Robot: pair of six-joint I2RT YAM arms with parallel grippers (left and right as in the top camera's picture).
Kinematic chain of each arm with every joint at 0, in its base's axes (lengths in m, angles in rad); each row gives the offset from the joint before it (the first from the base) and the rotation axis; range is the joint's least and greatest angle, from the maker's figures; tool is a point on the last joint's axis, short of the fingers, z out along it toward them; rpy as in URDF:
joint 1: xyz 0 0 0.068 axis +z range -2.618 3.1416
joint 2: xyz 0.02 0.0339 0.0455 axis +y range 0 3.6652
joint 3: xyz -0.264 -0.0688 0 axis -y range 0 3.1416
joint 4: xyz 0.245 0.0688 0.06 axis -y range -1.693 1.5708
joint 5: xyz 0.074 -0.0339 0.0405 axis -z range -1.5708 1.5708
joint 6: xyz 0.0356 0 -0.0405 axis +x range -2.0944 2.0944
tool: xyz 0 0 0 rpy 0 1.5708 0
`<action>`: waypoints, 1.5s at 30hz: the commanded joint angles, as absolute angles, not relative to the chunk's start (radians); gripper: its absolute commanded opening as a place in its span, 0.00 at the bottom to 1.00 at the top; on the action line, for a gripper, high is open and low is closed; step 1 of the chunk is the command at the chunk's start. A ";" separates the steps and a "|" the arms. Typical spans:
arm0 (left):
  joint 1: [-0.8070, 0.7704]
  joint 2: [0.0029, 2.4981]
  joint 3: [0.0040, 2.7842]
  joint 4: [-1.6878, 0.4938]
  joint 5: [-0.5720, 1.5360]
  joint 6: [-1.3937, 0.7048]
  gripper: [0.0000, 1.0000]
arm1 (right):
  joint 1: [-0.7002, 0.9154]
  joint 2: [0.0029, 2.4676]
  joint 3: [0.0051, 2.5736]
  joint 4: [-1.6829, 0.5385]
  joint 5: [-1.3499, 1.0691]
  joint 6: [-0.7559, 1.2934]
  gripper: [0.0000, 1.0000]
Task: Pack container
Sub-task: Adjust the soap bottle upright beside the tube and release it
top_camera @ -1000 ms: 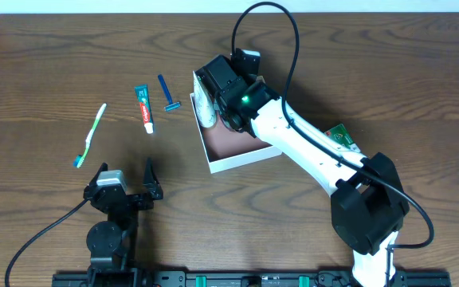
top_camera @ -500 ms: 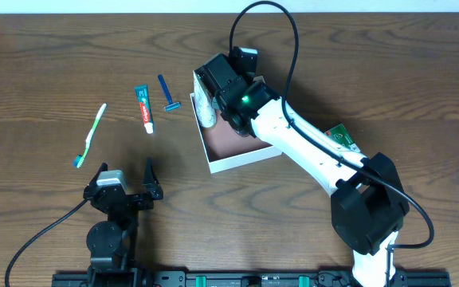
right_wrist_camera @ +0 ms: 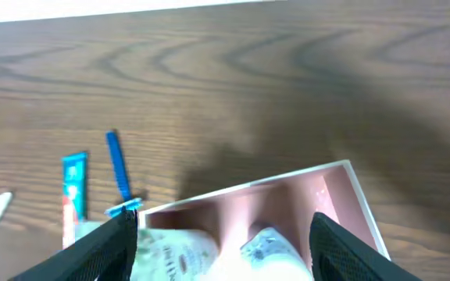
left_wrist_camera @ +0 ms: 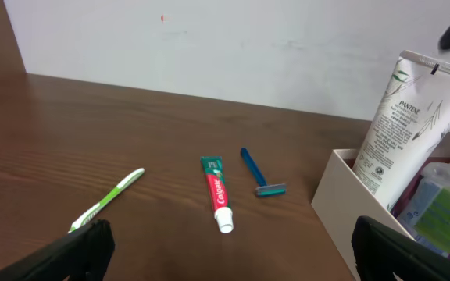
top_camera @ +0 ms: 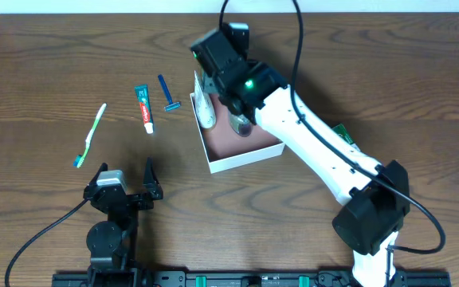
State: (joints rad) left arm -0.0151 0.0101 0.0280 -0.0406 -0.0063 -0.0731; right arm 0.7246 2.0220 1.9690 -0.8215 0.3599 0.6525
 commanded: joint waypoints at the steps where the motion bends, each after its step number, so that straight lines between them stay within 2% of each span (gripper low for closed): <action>1: -0.012 0.003 0.004 -0.072 -0.018 -0.060 0.98 | 0.707 2.006 2.038 -0.897 0.315 0.631 0.68; 4: -0.012 0.003 0.004 -0.072 -0.018 -0.060 0.98 | 0.676 2.006 2.062 -0.986 0.249 0.631 0.66; 8: -0.012 0.003 0.004 -0.072 -0.018 -0.060 0.98 | 0.612 2.004 2.062 -1.124 0.155 0.631 0.53; 16: -0.012 0.003 0.004 -0.072 -0.018 -0.060 0.98 | 0.561 2.005 2.048 -1.227 0.115 0.588 0.02; 24: -0.012 0.003 0.004 -0.072 -0.018 -0.060 0.98 | 0.563 2.005 1.888 -1.172 0.087 0.586 0.01; 45: -0.012 0.003 0.004 -0.072 -0.018 -0.060 0.98 | 0.566 2.005 1.569 -0.765 -0.031 0.586 0.01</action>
